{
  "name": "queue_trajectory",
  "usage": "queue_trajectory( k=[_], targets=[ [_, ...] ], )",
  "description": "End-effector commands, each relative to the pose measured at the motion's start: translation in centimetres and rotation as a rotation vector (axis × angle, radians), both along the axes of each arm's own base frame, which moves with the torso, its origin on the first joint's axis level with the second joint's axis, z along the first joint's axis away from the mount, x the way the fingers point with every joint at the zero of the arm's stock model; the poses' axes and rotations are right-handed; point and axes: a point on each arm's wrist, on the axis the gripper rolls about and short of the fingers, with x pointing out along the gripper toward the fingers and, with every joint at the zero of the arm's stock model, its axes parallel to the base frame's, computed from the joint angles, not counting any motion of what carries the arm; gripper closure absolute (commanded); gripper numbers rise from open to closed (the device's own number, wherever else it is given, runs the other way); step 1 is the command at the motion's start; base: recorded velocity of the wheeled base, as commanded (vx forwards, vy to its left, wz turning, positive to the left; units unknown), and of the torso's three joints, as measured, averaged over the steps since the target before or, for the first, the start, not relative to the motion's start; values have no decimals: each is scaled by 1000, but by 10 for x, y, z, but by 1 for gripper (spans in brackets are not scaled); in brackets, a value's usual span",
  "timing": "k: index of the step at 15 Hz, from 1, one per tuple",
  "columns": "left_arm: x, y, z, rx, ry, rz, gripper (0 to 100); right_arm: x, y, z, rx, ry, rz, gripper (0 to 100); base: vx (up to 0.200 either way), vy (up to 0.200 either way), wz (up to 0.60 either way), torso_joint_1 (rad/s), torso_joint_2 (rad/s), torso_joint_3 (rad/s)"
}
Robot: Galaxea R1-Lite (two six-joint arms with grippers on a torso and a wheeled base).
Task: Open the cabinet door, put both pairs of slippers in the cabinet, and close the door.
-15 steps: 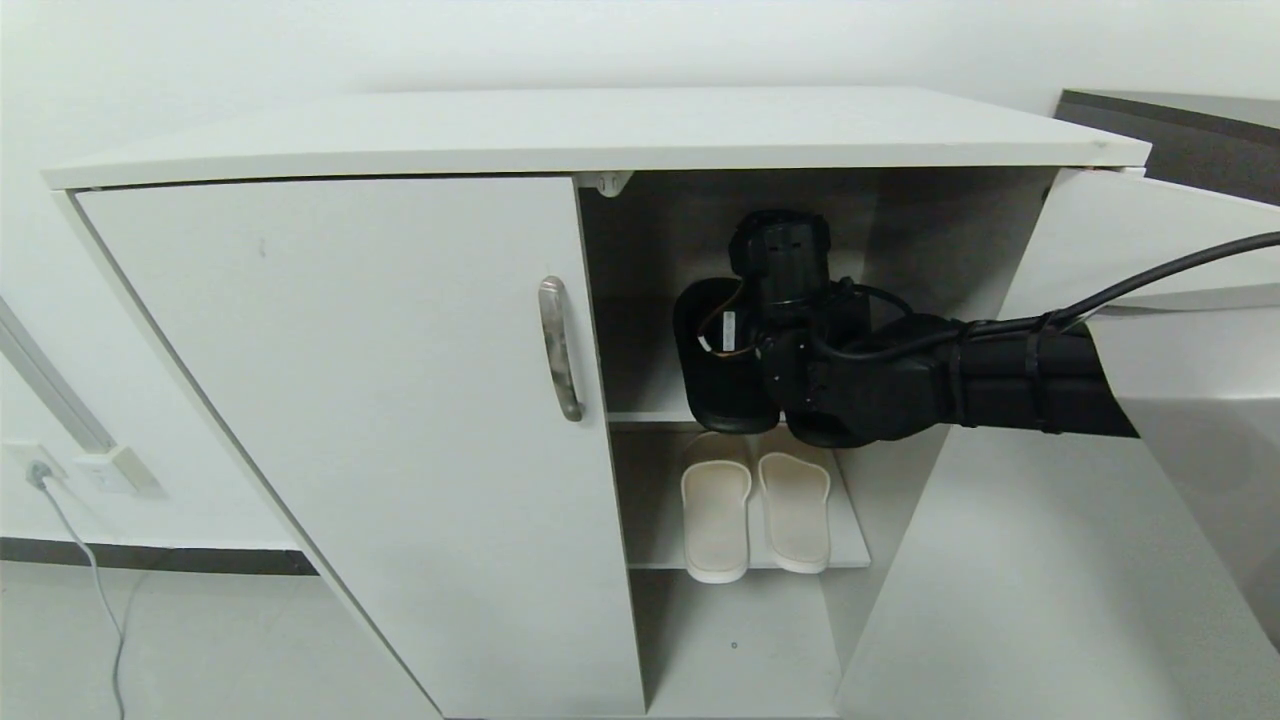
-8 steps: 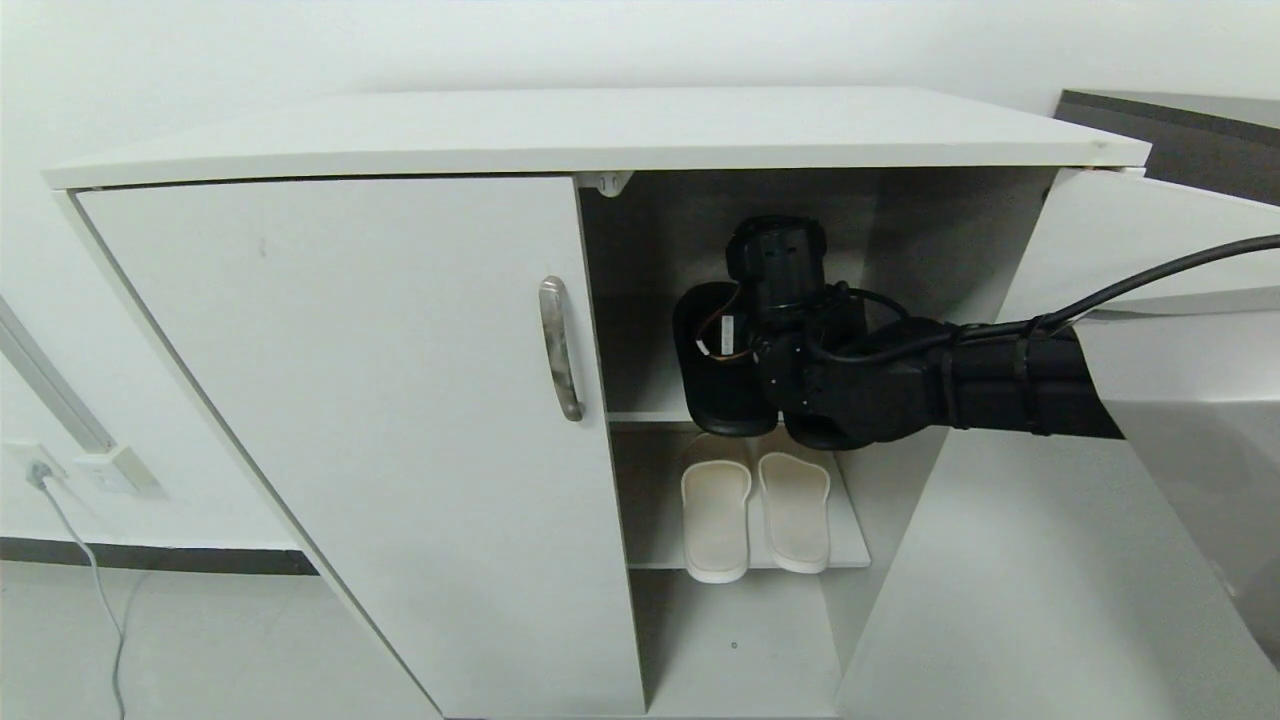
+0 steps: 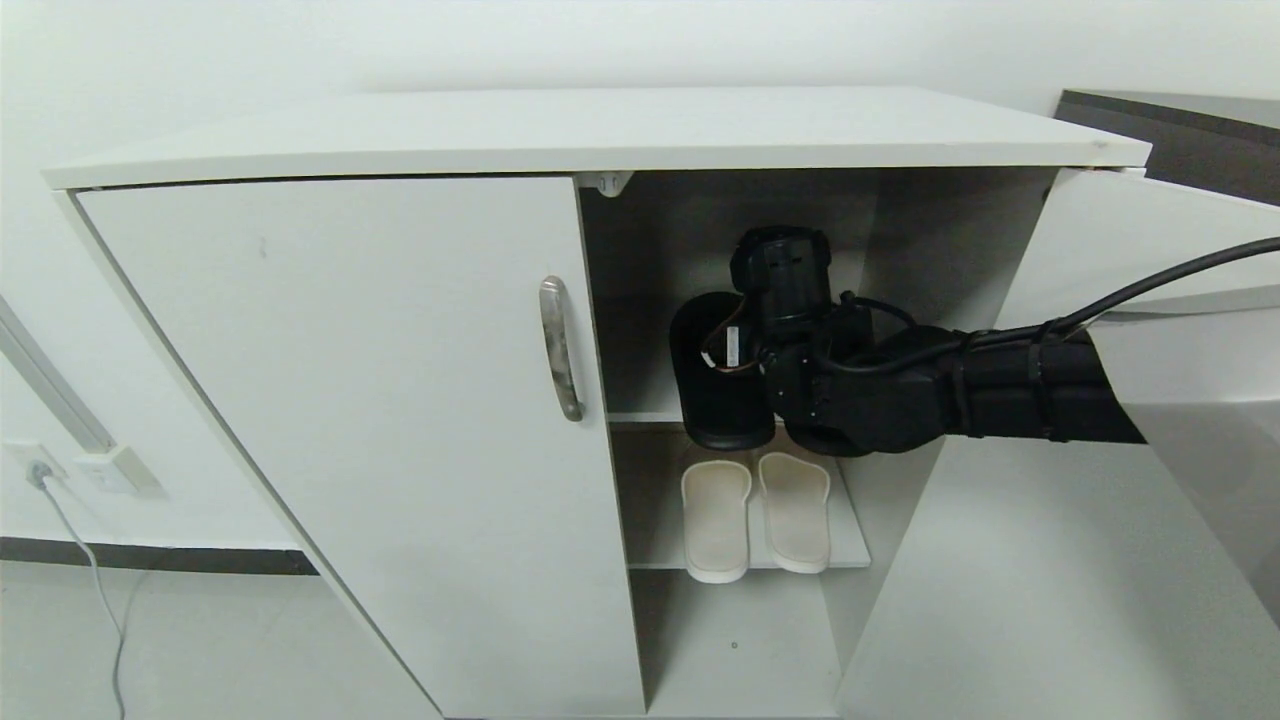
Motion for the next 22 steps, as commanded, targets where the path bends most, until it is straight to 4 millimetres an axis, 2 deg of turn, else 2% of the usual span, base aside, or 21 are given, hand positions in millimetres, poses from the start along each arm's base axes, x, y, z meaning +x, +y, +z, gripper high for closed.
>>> queue_trajectory(
  k=[1,5,9,14,15,16,18,19,22],
  targets=[
    [0,0,0,0,0,-1,100,-11,-8,14,11,-11,2,0,0,0,0,0,0,0],
    [0,0,0,-2,0,-1,100,-41,-11,22,8,2,36,0,0,0,0,0,0,0],
    [0,0,0,0,0,-1,100,-92,-24,27,11,36,98,0,0,0,0,0,0,0],
    [0,0,0,0,0,-1,100,-153,-38,9,31,50,203,0,0,0,0,0,0,0],
    [0,0,0,0,0,-1,100,-155,-39,8,33,48,209,0,0,0,0,0,0,0],
    [0,0,0,1,-2,-3,100,-166,-44,-4,43,37,233,0,0,0,0,0,0,0],
    [0,0,0,1,0,-3,100,-170,-44,-16,41,36,262,0,0,0,0,0,0,0],
    [0,0,0,1,0,-3,100,-171,-42,-17,36,33,278,100,0,0,0,0,0,0],
    [0,0,0,3,0,-3,100,-172,-41,-20,36,38,299,100,0,0,0,0,0,0]
  ],
)
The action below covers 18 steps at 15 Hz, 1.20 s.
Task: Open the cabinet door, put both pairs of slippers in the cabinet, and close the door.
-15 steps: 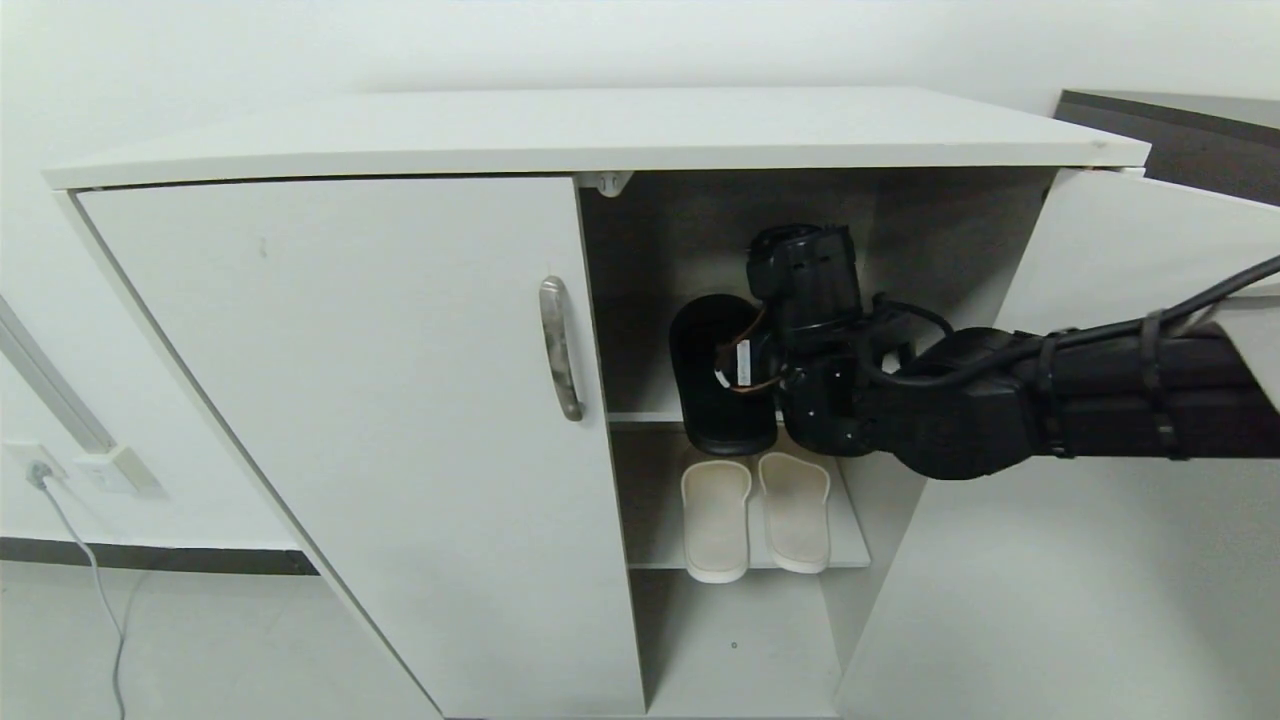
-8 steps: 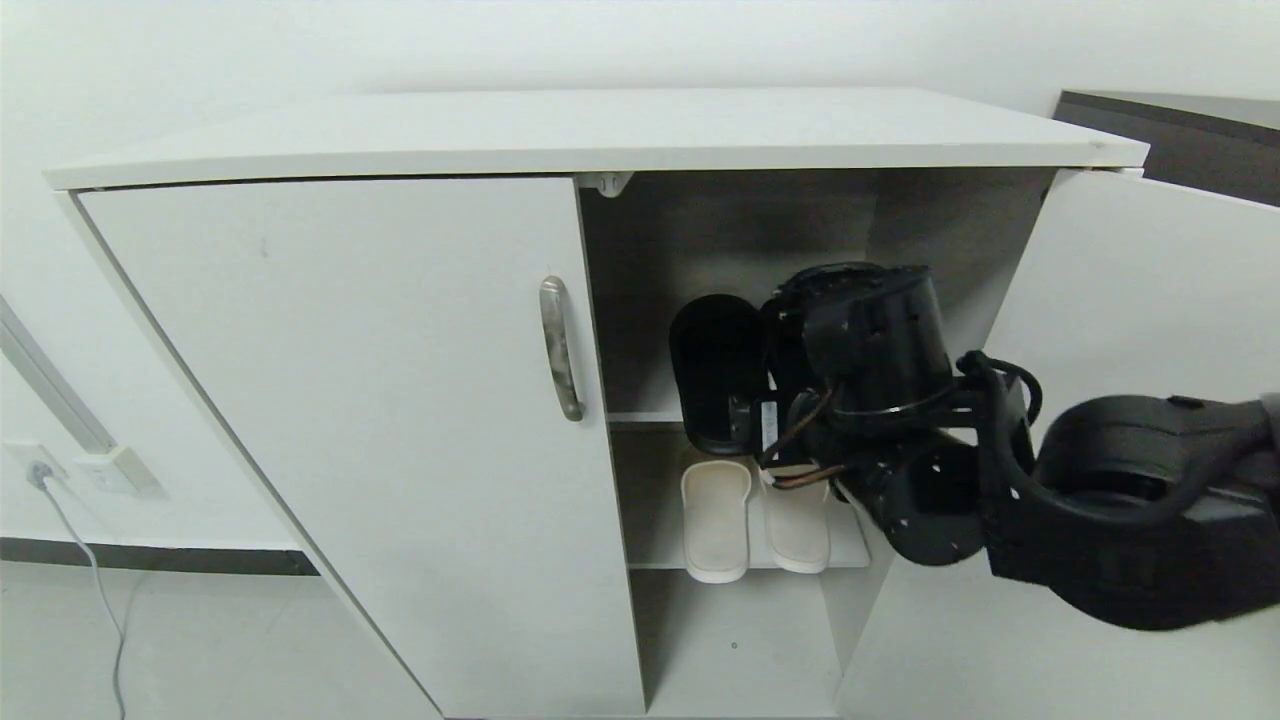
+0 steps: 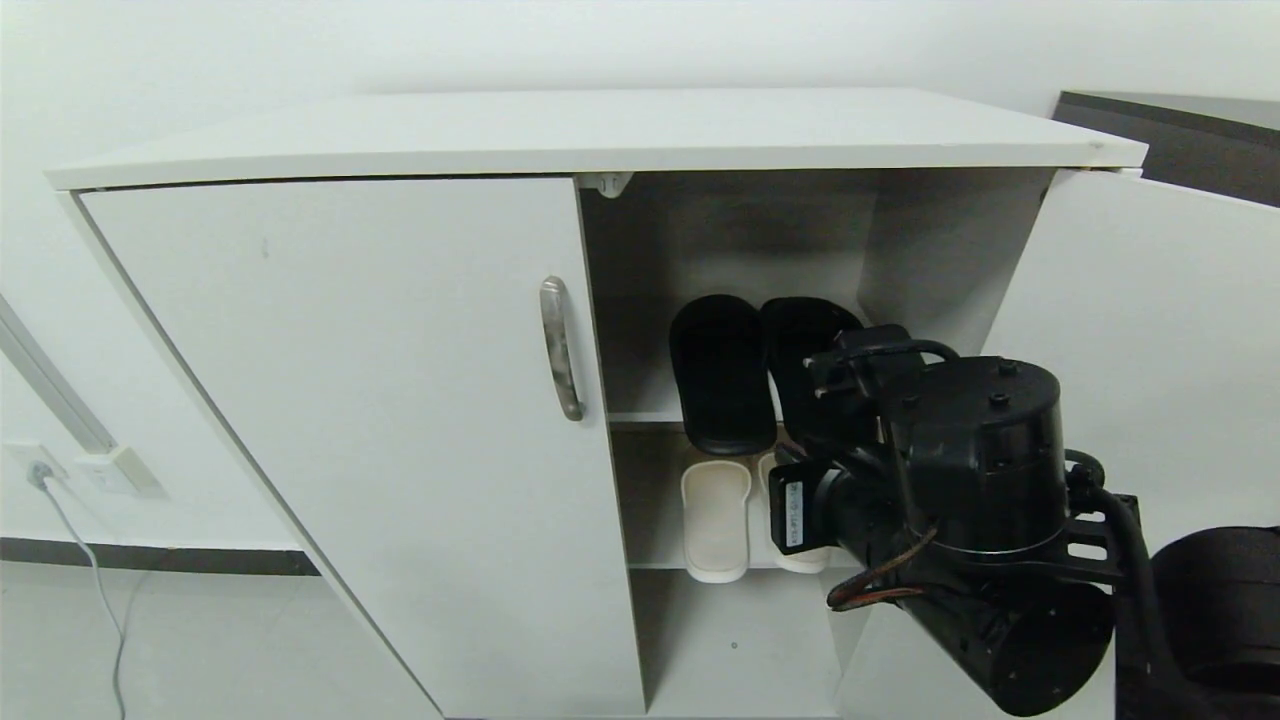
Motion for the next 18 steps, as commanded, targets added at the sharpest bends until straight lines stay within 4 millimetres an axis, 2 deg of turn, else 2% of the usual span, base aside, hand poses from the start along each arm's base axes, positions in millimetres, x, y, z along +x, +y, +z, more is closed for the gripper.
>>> queue_trajectory(
  k=[1,8,18],
  targets=[
    [0,0,0,0,0,0,100,-2,-1,-6,-10,11,17,100,0,0,0,0,0,0],
    [0,0,0,0,0,0,100,0,0,-22,-51,-6,42,100,0,0,0,0,0,0],
    [0,0,0,0,-2,0,100,11,-9,-40,-115,-41,14,100,-200,0,0,4,5,4]
  ],
)
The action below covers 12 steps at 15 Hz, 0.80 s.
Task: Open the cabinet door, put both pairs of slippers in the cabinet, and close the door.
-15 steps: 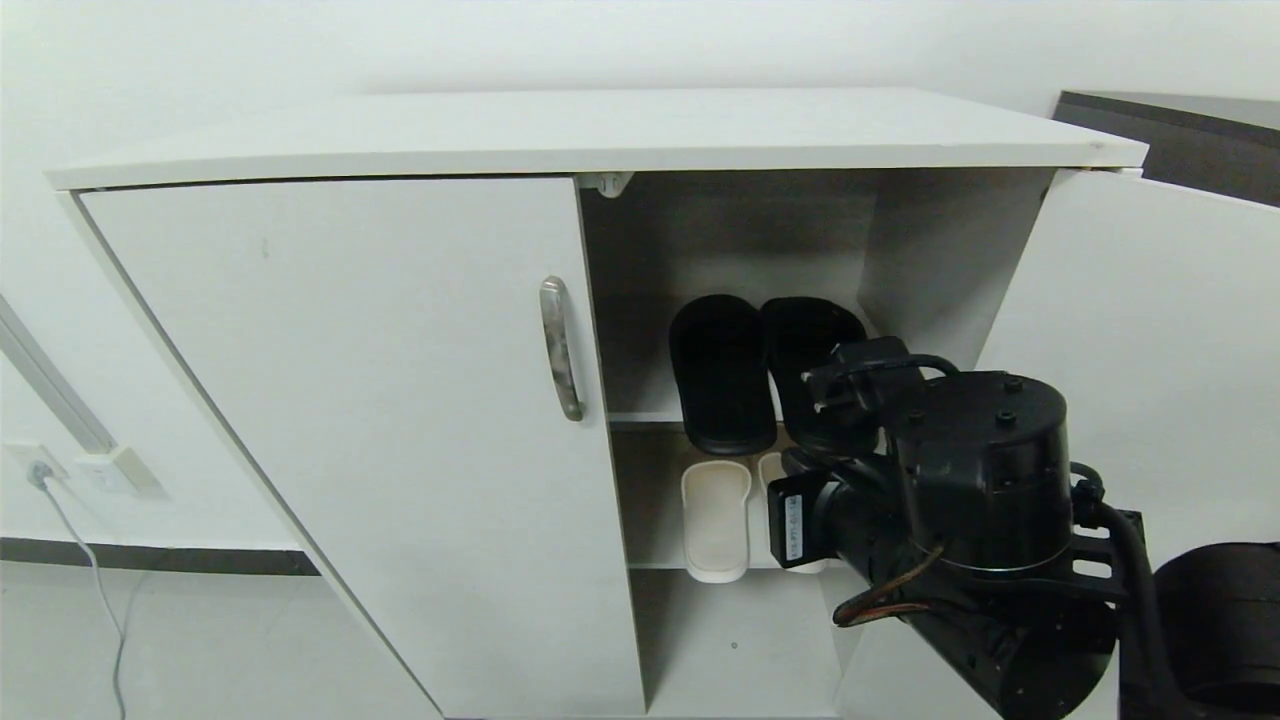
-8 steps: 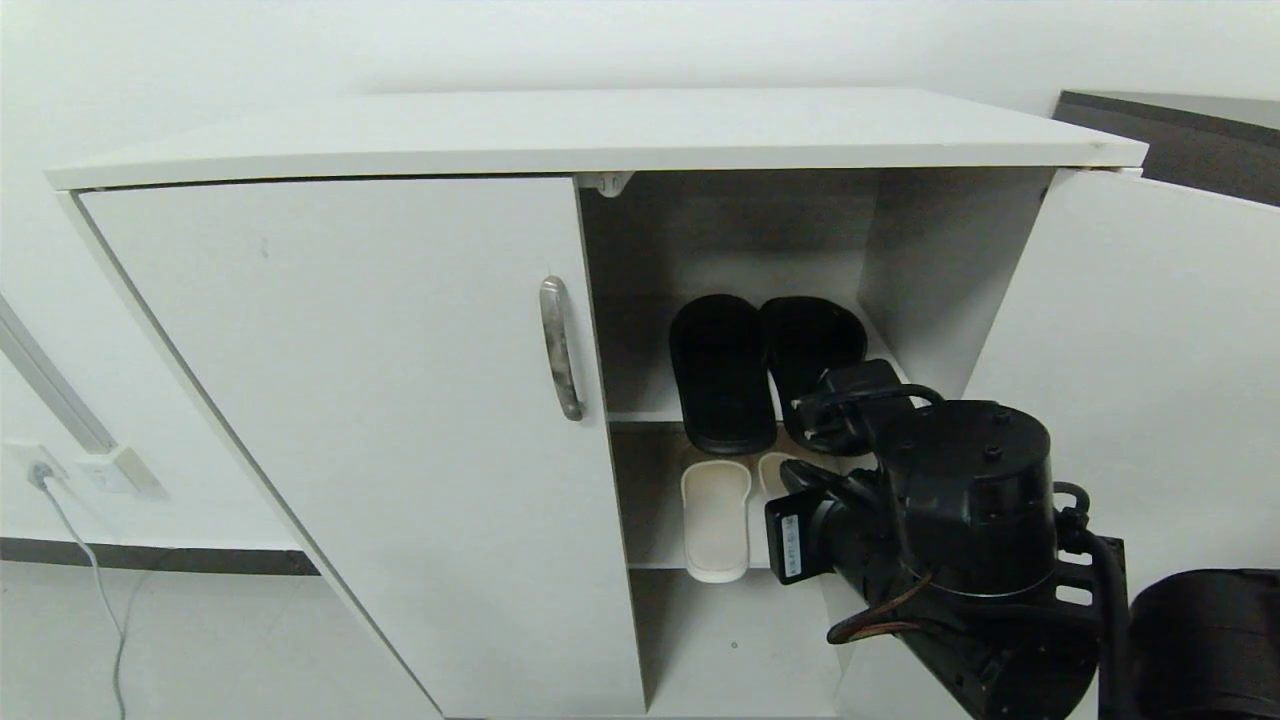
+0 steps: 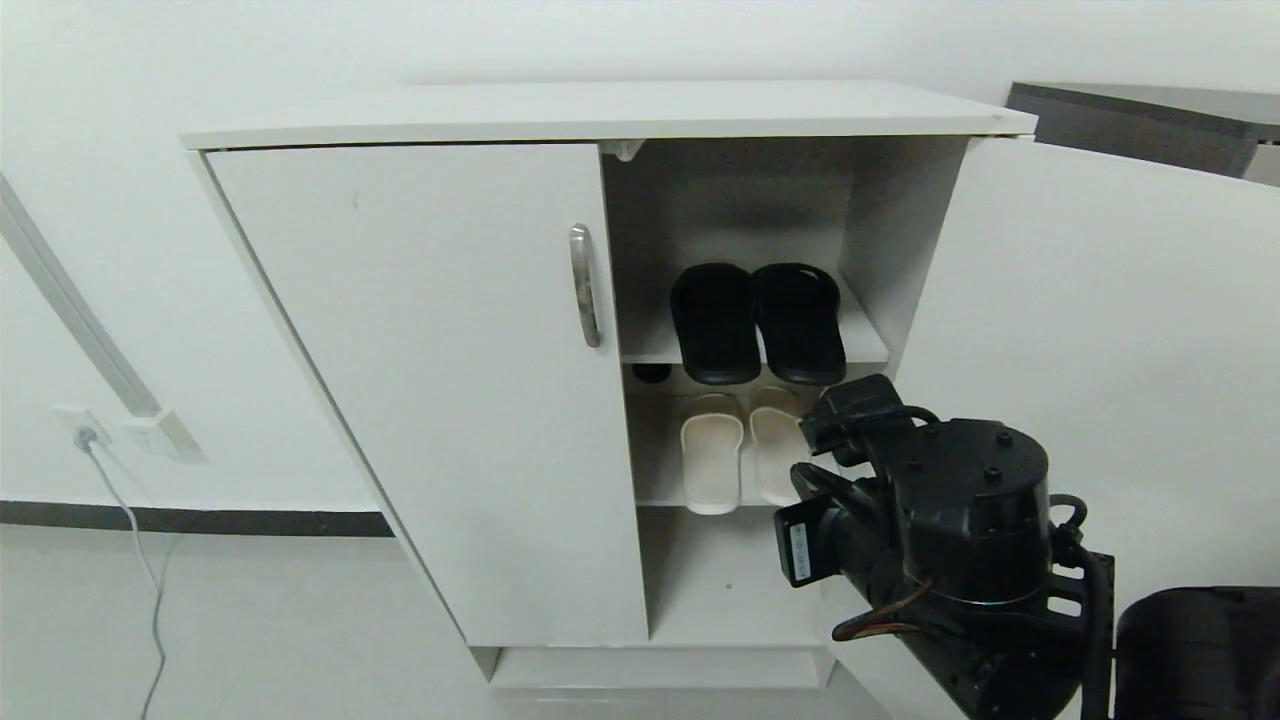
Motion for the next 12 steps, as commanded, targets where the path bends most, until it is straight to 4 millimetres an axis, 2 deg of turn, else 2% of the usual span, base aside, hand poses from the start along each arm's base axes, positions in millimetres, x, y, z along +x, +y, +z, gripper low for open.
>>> queue_trajectory(
  k=[1,8,12],
  targets=[
    [0,0,0,-1,0,0,100,2,0,-4,-9,5,-6,100,-200,0,0,-2,2,-2],
    [0,0,0,0,0,0,100,2,-1,-7,-17,8,-4,100,-200,0,0,2,2,2],
    [0,0,0,0,0,-2,100,3,-1,-8,-23,11,-5,100,0,0,0,0,0,0]
  ],
)
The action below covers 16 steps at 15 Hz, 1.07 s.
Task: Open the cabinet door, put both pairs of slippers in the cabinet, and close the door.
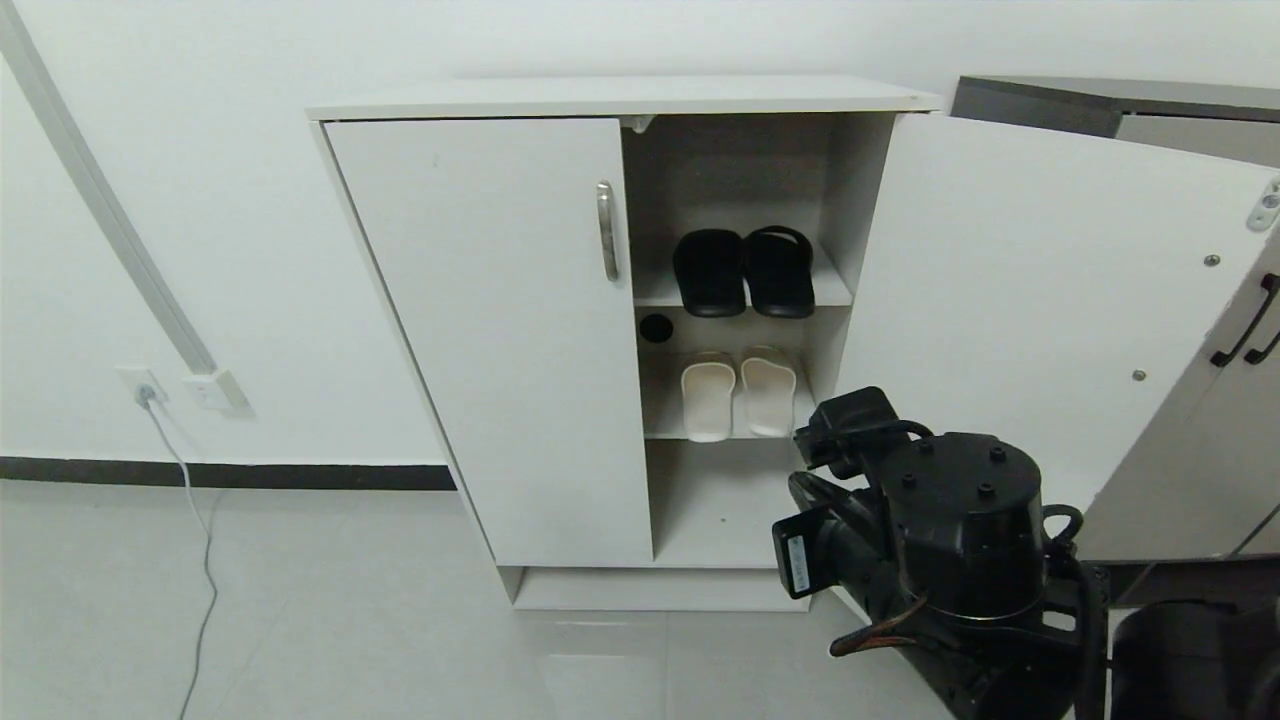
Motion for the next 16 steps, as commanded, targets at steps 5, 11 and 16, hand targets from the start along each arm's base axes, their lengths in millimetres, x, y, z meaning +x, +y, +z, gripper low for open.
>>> queue_trajectory(
  k=[5,11,16],
  targets=[
    [0,0,0,0,0,1,100,1,1,-3,-6,9,13,100,0,0,0,0,0,0],
    [0,0,0,0,0,1,100,2,3,-8,-18,20,14,100,0,0,0,0,0,0],
    [0,0,0,0,0,1,100,1,1,-9,-20,24,24,100,0,0,0,0,-98,-144]
  ],
)
